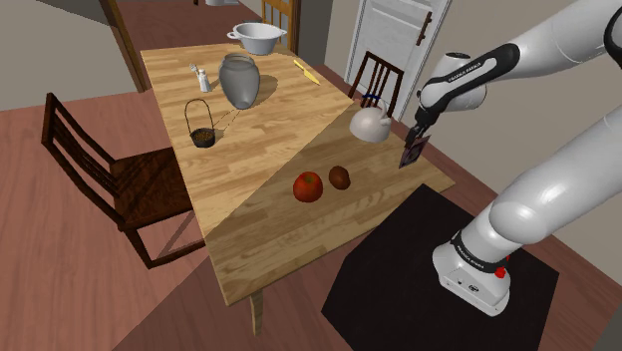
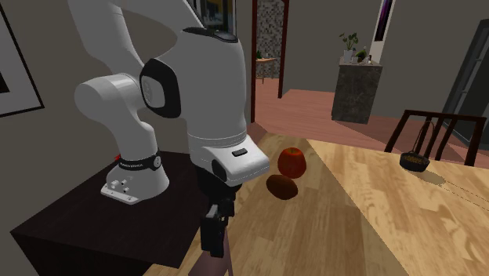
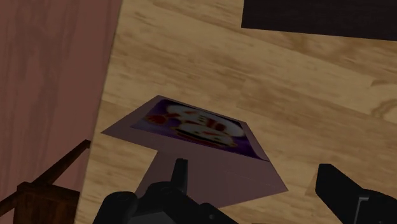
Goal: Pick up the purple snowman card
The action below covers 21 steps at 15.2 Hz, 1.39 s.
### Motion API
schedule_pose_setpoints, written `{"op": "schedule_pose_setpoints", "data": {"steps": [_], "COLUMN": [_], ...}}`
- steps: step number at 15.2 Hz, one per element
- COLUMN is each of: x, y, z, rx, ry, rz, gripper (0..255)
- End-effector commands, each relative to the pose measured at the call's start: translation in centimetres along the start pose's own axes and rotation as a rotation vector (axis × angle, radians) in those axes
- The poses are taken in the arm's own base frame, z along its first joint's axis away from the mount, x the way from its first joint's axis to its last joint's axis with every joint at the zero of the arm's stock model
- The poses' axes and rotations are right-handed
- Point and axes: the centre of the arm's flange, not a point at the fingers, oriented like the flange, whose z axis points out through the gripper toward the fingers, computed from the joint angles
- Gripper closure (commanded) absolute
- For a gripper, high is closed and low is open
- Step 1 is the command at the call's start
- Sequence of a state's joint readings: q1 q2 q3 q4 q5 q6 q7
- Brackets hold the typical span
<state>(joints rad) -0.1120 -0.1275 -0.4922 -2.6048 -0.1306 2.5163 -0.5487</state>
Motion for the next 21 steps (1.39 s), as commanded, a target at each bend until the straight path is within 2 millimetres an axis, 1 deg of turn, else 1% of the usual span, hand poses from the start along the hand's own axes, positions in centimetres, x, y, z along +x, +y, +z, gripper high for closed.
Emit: {"op": "schedule_pose_setpoints", "data": {"steps": [1,10,21], "x": [0.0,0.0,0.1], "y": [0.0,0.0,0.2], "z": [0.1,0.2,-5.6], "rx": [0.000,0.000,0.000], "ry": [0.001,0.001,0.001], "rz": [0.000,0.000,0.000], "gripper": [255,255,255]}}
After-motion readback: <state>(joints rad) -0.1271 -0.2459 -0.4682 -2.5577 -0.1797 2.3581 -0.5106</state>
